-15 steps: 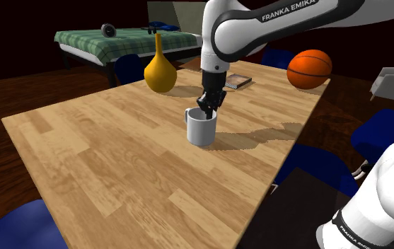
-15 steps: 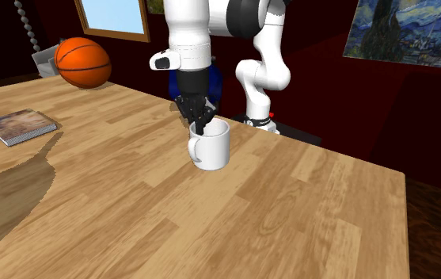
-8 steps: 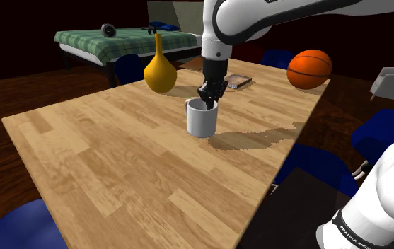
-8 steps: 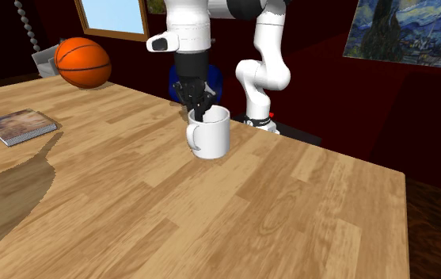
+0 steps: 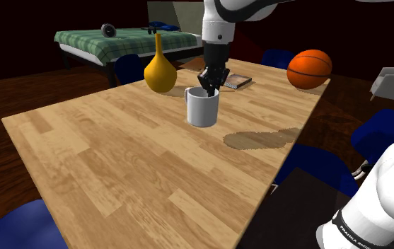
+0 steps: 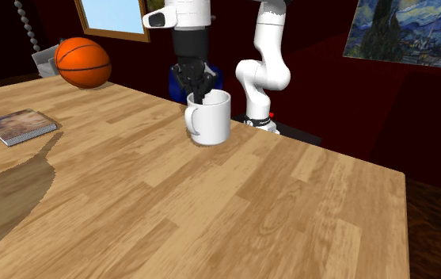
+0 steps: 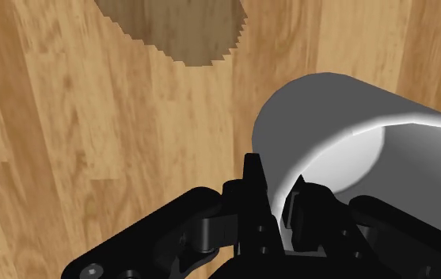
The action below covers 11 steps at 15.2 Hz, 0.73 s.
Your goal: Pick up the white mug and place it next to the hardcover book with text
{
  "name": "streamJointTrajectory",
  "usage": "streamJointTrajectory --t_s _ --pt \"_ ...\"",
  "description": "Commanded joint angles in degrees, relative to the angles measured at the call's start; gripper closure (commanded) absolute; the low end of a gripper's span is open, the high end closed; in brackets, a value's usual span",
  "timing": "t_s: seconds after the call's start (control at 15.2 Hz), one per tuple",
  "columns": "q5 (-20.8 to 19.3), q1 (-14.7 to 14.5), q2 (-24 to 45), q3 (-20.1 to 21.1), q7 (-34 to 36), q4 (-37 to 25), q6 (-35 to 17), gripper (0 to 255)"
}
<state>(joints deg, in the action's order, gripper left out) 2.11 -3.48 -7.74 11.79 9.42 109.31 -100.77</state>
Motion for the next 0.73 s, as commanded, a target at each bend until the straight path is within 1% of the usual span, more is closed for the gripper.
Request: streamJointTrajectory --t_s 0.0,0.66 --pt "0.0 0.1 0.0 -0.1 -0.1 -1.6 1.6 255" --pt "-0.2 0.1 1.0 -0.1 0.2 -10.4 9.4 255"
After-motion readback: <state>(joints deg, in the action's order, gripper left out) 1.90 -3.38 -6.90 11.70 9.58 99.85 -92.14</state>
